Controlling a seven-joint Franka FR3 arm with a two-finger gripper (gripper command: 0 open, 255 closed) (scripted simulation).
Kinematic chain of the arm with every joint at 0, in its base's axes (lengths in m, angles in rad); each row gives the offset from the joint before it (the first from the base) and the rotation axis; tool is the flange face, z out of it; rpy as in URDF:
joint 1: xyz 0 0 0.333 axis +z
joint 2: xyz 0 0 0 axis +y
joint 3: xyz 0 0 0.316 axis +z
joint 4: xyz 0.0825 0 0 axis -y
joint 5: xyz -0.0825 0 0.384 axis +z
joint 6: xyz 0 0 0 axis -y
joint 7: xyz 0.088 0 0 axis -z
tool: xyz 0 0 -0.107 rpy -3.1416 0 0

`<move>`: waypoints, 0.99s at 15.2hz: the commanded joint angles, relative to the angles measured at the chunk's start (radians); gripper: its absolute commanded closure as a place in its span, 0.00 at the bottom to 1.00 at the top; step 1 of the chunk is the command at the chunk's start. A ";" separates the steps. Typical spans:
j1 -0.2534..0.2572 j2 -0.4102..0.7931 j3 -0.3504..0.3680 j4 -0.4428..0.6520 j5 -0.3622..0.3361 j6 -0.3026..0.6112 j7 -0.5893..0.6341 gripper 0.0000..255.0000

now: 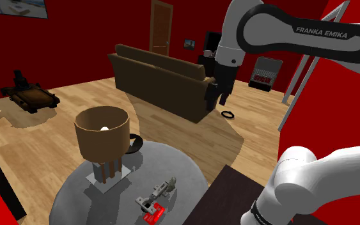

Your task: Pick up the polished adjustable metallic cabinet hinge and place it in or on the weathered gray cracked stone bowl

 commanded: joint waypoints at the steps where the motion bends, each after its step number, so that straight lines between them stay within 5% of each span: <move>1: 0.000 0.000 0.000 0.000 0.000 0.000 0.000 0.00; 15: 0.057 0.227 0.132 -0.258 0.025 0.478 0.079 0.00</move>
